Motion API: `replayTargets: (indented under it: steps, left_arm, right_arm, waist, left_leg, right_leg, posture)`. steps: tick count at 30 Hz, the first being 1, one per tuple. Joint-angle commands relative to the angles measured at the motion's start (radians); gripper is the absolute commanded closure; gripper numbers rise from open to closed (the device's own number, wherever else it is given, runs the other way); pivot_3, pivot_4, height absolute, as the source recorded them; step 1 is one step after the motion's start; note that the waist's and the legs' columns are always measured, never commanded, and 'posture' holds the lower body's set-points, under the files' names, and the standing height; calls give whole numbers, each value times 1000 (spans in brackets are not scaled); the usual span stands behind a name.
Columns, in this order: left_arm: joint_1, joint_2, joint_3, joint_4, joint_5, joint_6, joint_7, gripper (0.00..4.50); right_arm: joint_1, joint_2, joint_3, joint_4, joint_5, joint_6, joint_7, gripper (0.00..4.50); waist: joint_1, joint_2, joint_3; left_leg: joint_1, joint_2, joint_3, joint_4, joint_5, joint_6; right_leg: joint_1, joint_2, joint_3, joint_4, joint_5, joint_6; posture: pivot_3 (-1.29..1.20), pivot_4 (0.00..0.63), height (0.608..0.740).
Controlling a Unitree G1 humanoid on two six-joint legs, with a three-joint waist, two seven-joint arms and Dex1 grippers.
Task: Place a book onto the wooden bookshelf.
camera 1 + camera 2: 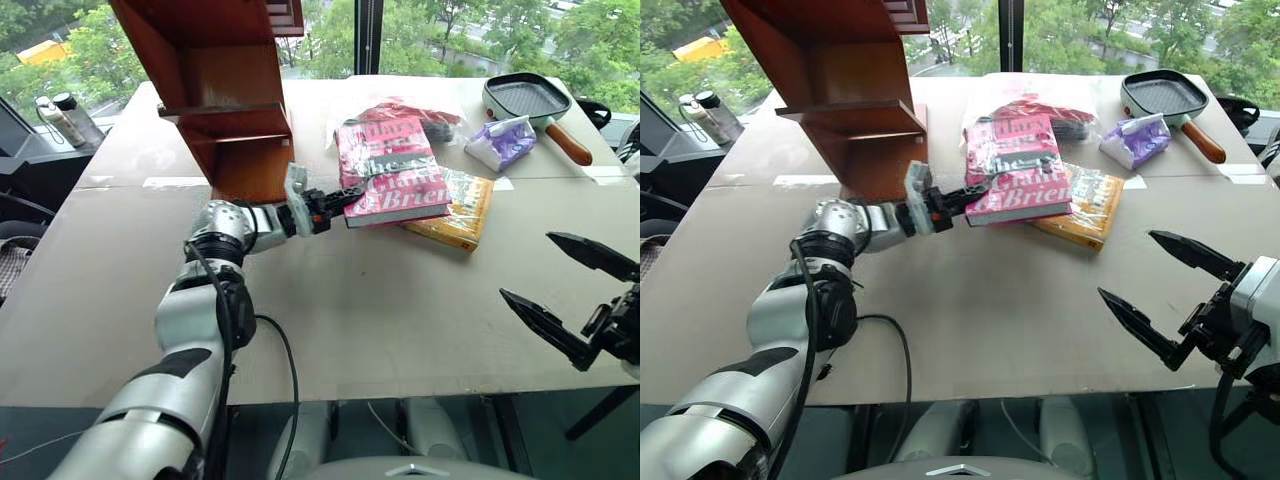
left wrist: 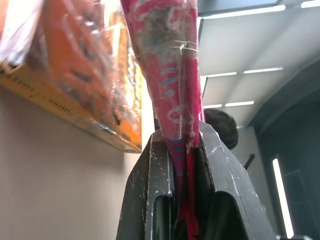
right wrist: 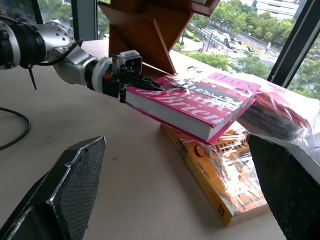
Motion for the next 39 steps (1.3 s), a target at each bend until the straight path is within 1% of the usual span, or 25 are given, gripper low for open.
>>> replayTargets:
  steps: [1, 2, 3, 4, 5, 6, 7, 8, 9, 10, 13, 16, 18, 19, 23, 26, 29, 30, 33, 34, 36, 38, 39]
  left_arm:
    - [61, 30, -119, -568, -64, -41, -25, 4468]
    - [83, 64, -203, -703, -4, -147, -65, 4468]
    - [99, 87, -256, -785, 37, -219, -89, 4468]
    - [114, 141, -343, -852, 143, -372, -130, 4468]
    - [122, 196, -420, -890, 264, -564, -177, 4468]
    - [119, 240, -479, -890, 389, -759, -185, 4468]
    - [94, 288, -528, -845, 538, -984, -154, 4468]
    - [55, 325, -551, -787, 652, -1178, -120, 4468]
    - [26, 348, -561, -731, 719, -1315, -95, 4468]
    - [-19, 381, -559, -672, 784, -1421, -57, 4468]
    - [-124, 468, -543, -528, 904, -1604, 8, 4468]
    - [-214, 586, -559, -367, 1009, -1711, 11, 4468]
    - [-252, 621, -578, -275, 1041, -1746, -7, 4468]
    - [-263, 636, -592, -233, 1046, -1747, -47, 4468]
    - [-279, 695, -648, -109, 1133, -1673, -147, 4468]
    - [-285, 725, -675, -80, 1168, -1595, -249, 4468]
    - [-306, 748, -691, -68, 1208, -1569, -294, 4468]
    - [-316, 754, -698, -48, 1223, -1588, -296, 4468]
    - [-352, 782, -755, 101, 1321, -1679, -224, 4468]
    - [-360, 781, -766, 155, 1334, -1699, -195, 4468]
    - [-368, 775, -781, 240, 1339, -1751, -153, 4468]
    - [-376, 765, -765, 301, 1305, -1767, -159, 4468]
    - [-378, 771, -744, 306, 1275, -1782, -171, 3531]
  right_arm:
    - [-89, -33, 44, 64, 14, -30, 15, 0]
    - [-122, -44, 55, 88, 20, -32, 23, 0]
    - [-143, -51, 62, 104, 24, -33, 29, 0]
    - [-175, -59, 68, 131, 29, -36, 36, 0]
    - [-211, -68, 76, 160, 30, -41, 46, 0]
    - [-246, -77, 87, 186, 28, -46, 56, 0]
    - [-292, -85, 104, 212, 27, -49, 56, 0]
    - [-335, -91, 114, 241, 32, -51, 58, 0]
    - [-368, -93, 125, 257, 33, -50, 56, 0]
    - [-408, -99, 134, 277, 34, -50, 57, 0]
    - [-505, -108, 153, 325, 43, -51, 57, 0]
    - [-605, -106, 177, 369, 49, -59, 58, 0]
    - [-649, -103, 192, 382, 50, -56, 56, 0]
    - [-669, -105, 192, 391, 55, -60, 65, 0]
    - [-713, -112, 178, 417, 71, -69, 91, 0]
    - [-689, -120, 151, 387, 90, -54, 86, 0]
    - [-682, -120, 147, 382, 88, -51, 74, 0]
    - [-685, -116, 153, 381, 90, -50, 67, 0]
    - [-692, -100, 188, 373, 81, -51, 45, 0]
    - [-693, -98, 193, 372, 80, -51, 41, 0]
    - [-690, -96, 195, 372, 83, -51, 35, 0]
    - [-676, -101, 195, 371, 75, -54, 43, 0]
    - [-663, -107, 180, 364, 82, -50, 47, 0]
  waist:
    - [1, -1, 0]
    - [3, -1, 0]
    - [7, -1, 0]
    - [14, 0, 0]
    - [20, 0, 0]
    - [23, 1, -1]
    - [24, 2, -1]
    - [24, 1, 0]
    - [25, 2, 0]
    - [25, 1, 0]
    - [25, 1, 1]
    - [14, 0, 1]
    - [9, 1, 0]
    - [8, 1, 1]
    - [-2, 1, 1]
    - [-5, -1, 1]
    - [-7, -1, 2]
    - [-8, -1, 2]
    - [-15, -1, 2]
    - [-21, -1, 1]
    - [-31, 1, 0]
    - [-34, 1, 0]
    - [-36, 1, 0]
  left_leg:
    - [0, 0, 0, 0, 0, 0]
    - [0, 1, 0, 0, 0, 0]
    - [-1, 1, 0, 1, 0, 0]
    - [-1, 1, 1, 1, 0, -1]
    - [0, 1, 1, 0, 0, -1]
    - [1, 1, 2, 0, 0, -1]
    - [2, 1, 4, -1, 0, -1]
    - [4, 1, 7, -2, 0, -1]
    - [5, -1, 9, -2, 0, -1]
    - [5, -1, 9, -4, 0, 0]
    - [4, 0, 8, -5, -2, 3]
    - [1, -2, 8, -5, 0, 1]
    - [-2, -3, 8, -8, 0, 1]
    - [-2, -3, 8, -8, 0, 1]
    - [-5, -4, 7, -7, 0, 1]
    - [-5, -4, 6, -7, -1, 2]
    - [-4, -3, 6, -6, -1, 3]
    - [-4, -3, 7, -6, -2, 5]
    - [-3, -3, 8, -5, -2, 5]
    - [-2, -3, 8, -5, -2, 5]
    - [0, -2, 9, -5, -2, 5]
    - [2, -2, 9, -5, -2, 5]
    - [3, -2, 10, -5, -2, 5]
  right_leg:
    - [0, 0, 0, 0, 0, 0]
    - [0, 0, 0, 0, 0, 0]
    - [0, 0, 0, 0, 0, 0]
    - [0, 0, 0, -1, 0, 0]
    - [0, 0, 0, -1, 0, 0]
    - [0, 0, 1, -1, 0, 0]
    - [1, 0, 1, -1, 0, 0]
    - [3, 0, 2, -2, 0, -1]
    - [4, 1, 1, -3, 0, -1]
    - [4, 1, 1, -4, 0, -1]
    - [4, 1, 0, -7, 0, -1]
    - [1, 1, 0, -8, 0, 0]
    - [-3, 0, 0, -9, 0, 0]
    - [-3, 0, 0, -8, 0, 0]
    - [-4, 0, -1, -8, 0, 1]
    - [-4, 0, -2, -6, -1, 1]
    - [-4, 1, -2, -4, -1, 1]
    - [-4, 1, -1, -2, -1, 1]
    - [-4, 1, 0, 0, -1, 1]
    - [-4, 1, 0, 0, -1, 1]
    - [-4, 1, 1, 2, -1, 1]
    - [-4, 1, 2, 5, -1, 1]
    - [-4, 2, 3, 7, -1, 1]
  posture:
    - [0, 150, 740]
    - [0, 150, 740]
    - [0, 150, 740]
    - [0, 150, 740]
    - [0, 150, 740]
    - [0, 150, 740]
    - [0, 150, 740]
    - [0, 150, 740]
    - [0, 150, 740]
    - [0, 150, 740]
    - [0, 150, 740]
    - [0, 150, 740]
    - [0, 150, 740]
    - [0, 150, 740]
    - [0, 150, 740]
    - [0, 150, 740]
    - [0, 150, 740]
    - [0, 150, 740]
    - [0, 150, 740]
    - [0, 150, 740]
    - [0, 150, 740]
    - [0, 150, 740]
    - [0, 150, 740]
